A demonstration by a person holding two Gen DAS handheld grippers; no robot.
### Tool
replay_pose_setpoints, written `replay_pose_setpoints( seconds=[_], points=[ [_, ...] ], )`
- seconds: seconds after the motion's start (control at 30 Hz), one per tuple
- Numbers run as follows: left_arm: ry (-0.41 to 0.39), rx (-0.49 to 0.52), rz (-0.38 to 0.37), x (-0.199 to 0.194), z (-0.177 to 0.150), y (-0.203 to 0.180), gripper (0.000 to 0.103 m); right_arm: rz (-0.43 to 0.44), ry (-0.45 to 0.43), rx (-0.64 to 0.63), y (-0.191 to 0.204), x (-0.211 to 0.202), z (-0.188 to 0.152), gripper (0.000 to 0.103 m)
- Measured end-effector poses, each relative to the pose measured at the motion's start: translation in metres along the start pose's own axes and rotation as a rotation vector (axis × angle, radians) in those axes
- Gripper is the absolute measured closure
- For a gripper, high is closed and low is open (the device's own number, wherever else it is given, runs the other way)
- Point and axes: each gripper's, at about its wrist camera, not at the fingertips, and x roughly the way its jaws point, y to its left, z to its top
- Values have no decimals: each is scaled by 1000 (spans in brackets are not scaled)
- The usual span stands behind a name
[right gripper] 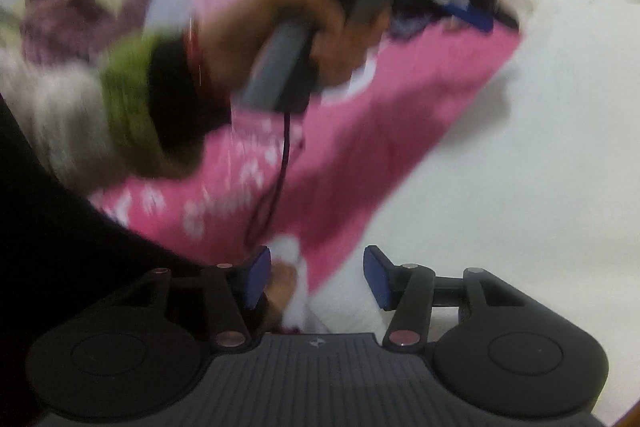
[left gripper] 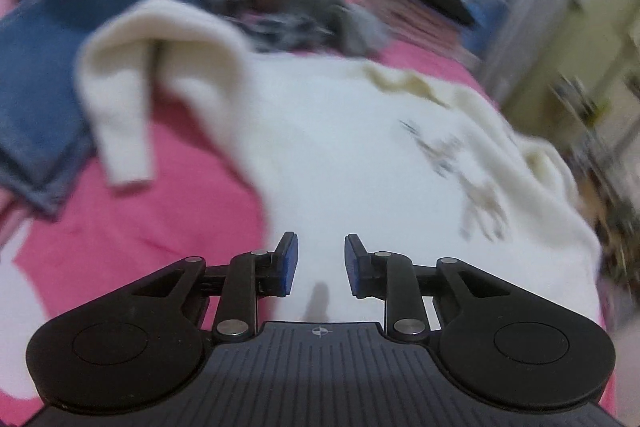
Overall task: Fold clothes
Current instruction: 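Fold the sweater side inward and release it with both tools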
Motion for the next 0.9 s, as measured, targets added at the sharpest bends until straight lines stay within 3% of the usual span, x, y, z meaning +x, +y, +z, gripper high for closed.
replay_pose_setpoints(
  seconds=[0.07,0.17,0.27,0.37,0.5,0.57,0.63,0.73,0.9],
  points=[
    [32,28,-28,5,-5,-15,78,-36,-116,93,-20,-35,3,49],
    [77,82,-78,7,-17,-37,78,-176,-343,317,-69,-100,-9,48],
    [135,182,-167,3,-33,-63,70,-315,-532,572,-114,-154,-48,46],
    [213,336,-293,-3,-50,-100,66,-416,-638,823,-147,-191,-102,44],
    [253,555,-420,-6,-81,-152,65,-422,-657,1033,-166,-193,-156,43],
    [264,620,-433,-4,-100,-174,65,-398,-633,1065,-175,-181,-166,43],
    [267,646,-436,-1,-112,-185,65,-403,-631,1047,-178,-172,-166,44],
    [271,662,-428,2,-122,-197,65,-360,-633,984,-174,-173,-151,65],
    [247,647,-410,-1,-121,-205,64,-278,-612,867,-171,-172,-105,67]
  ],
)
